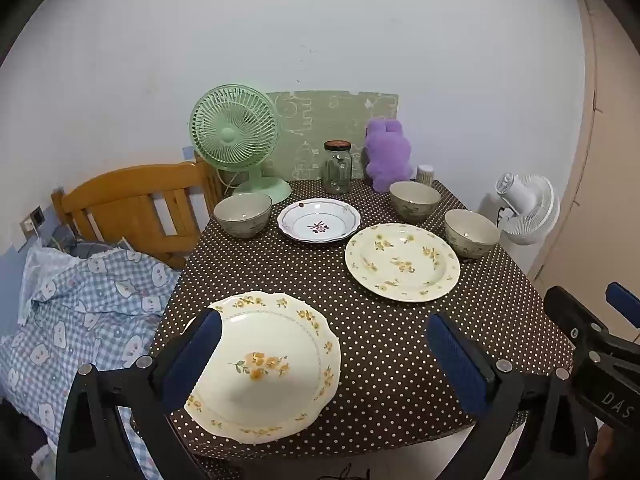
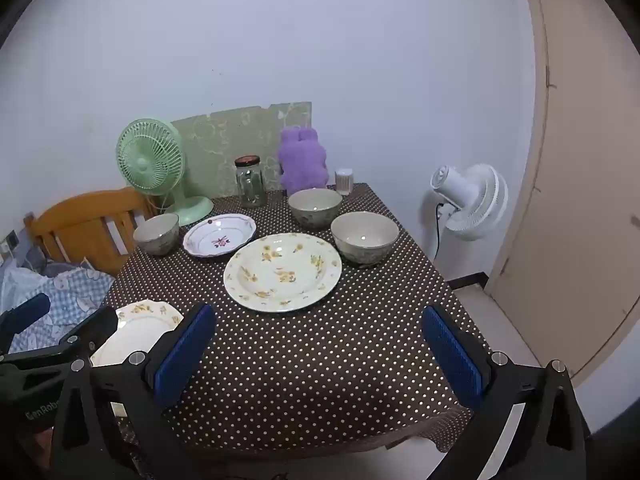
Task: Organize plates and bowls
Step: 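Grip the rim of the orange-flowered flat plate with the left tool, then lift the flat plate with the left tool and carry it toward the deep plate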
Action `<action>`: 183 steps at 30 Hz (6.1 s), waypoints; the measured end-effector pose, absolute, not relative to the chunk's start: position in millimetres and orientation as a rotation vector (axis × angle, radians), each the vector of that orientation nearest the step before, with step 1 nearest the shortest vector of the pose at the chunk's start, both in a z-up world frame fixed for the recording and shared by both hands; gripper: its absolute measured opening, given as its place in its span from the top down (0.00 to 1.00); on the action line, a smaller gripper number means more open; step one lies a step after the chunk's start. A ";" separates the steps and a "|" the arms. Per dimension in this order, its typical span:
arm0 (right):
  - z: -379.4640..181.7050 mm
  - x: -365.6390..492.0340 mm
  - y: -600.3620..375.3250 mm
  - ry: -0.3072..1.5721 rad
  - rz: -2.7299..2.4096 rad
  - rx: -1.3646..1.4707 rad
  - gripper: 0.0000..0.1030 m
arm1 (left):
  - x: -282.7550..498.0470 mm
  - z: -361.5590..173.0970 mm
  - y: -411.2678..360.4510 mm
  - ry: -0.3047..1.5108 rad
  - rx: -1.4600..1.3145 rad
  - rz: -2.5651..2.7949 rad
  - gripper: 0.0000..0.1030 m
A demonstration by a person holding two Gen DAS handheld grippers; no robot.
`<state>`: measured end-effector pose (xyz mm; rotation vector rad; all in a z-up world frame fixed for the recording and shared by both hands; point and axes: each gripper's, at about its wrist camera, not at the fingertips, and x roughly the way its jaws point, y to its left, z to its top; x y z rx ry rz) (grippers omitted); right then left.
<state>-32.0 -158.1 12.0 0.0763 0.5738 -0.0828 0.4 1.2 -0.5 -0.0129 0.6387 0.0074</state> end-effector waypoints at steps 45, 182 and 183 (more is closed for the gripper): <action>4.0 -34.9 -152.9 0.617 -0.063 0.057 0.00 | -5.2 2.0 -1.0 0.628 -0.028 0.028 0.01; -159.7 127.5 4.8 1.147 -0.016 0.097 0.40 | 133.3 -152.1 128.9 1.134 0.022 0.032 0.35; -159.8 129.7 2.6 1.148 -0.011 0.094 0.40 | 134.5 -152.0 127.6 1.136 0.020 0.036 0.35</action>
